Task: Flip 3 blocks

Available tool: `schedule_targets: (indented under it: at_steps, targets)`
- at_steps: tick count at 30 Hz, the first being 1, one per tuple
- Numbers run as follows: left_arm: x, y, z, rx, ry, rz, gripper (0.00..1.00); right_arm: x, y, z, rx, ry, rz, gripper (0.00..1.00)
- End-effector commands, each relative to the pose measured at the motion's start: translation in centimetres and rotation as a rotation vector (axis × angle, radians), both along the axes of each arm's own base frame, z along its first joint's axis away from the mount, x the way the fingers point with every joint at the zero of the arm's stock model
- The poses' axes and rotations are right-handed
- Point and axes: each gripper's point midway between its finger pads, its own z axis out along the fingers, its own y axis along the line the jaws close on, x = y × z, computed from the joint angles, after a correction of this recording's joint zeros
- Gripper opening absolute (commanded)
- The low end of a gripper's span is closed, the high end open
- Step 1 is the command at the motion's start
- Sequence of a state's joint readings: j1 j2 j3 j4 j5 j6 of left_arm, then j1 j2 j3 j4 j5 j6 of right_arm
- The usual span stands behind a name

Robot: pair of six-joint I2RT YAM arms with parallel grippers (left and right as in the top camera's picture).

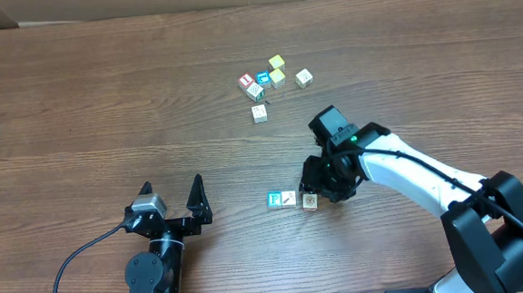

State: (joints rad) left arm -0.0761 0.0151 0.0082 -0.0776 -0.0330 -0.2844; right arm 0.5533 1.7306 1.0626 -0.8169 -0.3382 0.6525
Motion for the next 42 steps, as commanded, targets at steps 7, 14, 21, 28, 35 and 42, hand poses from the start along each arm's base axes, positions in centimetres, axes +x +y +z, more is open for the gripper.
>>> schedule_targets:
  at_steps: [7,14,21,28,35,42]
  targets:
    - [0.0,0.0,0.1,0.014,-0.009,-0.004,1.00,1.4,-2.1,3.2,-0.152,-0.059,0.038,0.49]
    - [0.0,0.0,0.1,0.014,-0.010,-0.004,1.00,0.0,-3.4,3.0,-0.208,-0.002,0.042,1.00]
    - [0.0,0.0,0.1,0.014,-0.010,-0.004,1.00,0.4,-4.6,3.0,-0.214,0.016,-0.001,0.79]
    - [0.0,0.0,0.1,0.014,-0.010,-0.004,1.00,-0.5,-5.6,2.0,-0.235,0.056,-0.019,0.04]
    - [0.0,0.0,0.1,0.014,-0.009,-0.004,1.00,-1.1,-5.7,1.2,-0.235,0.073,-0.017,0.04]
    - [0.0,0.0,0.1,0.014,-0.010,-0.004,1.00,-1.4,-4.6,0.0,-0.166,0.087,-0.048,0.04]
